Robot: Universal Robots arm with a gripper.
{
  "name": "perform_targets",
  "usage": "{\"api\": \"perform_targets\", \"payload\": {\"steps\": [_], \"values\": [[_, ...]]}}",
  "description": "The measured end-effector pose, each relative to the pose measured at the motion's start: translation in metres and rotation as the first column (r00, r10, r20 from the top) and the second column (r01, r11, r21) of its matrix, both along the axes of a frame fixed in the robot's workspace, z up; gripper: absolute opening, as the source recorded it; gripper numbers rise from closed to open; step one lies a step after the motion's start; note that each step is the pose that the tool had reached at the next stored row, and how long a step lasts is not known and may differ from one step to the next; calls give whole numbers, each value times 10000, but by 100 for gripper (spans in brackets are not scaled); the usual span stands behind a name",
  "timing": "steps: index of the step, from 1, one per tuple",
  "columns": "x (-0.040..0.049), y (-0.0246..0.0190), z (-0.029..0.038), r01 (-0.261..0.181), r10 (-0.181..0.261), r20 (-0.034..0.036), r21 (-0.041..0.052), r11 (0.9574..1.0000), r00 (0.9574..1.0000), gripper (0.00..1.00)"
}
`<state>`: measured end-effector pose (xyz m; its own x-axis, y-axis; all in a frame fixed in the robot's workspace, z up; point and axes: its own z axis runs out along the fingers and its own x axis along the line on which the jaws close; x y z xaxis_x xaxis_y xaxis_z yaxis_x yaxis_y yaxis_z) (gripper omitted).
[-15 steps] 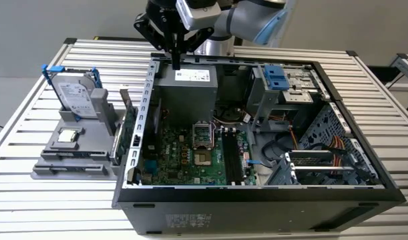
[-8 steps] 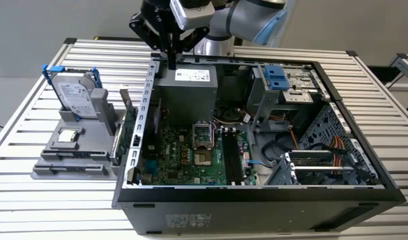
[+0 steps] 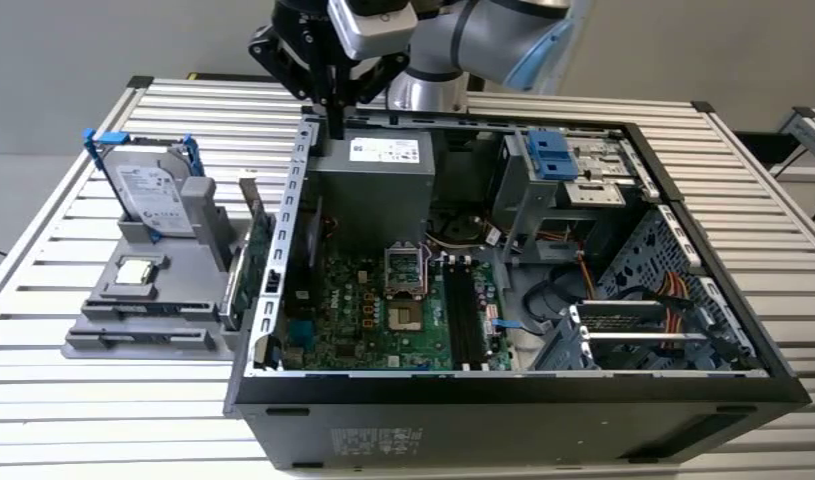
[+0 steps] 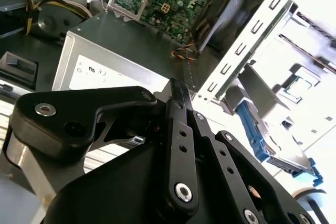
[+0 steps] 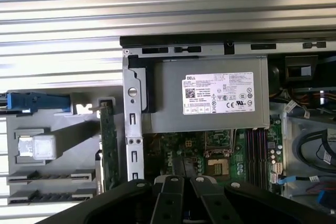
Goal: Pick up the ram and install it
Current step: 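Reach for the ram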
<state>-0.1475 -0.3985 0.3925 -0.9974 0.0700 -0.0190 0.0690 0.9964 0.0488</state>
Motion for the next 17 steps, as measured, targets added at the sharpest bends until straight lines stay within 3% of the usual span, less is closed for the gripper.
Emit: {"api": "perform_targets", "payload": {"steps": [17], "values": [[-182, 2, 0, -43, 43, -43, 0, 10000, 10000, 0]]}}
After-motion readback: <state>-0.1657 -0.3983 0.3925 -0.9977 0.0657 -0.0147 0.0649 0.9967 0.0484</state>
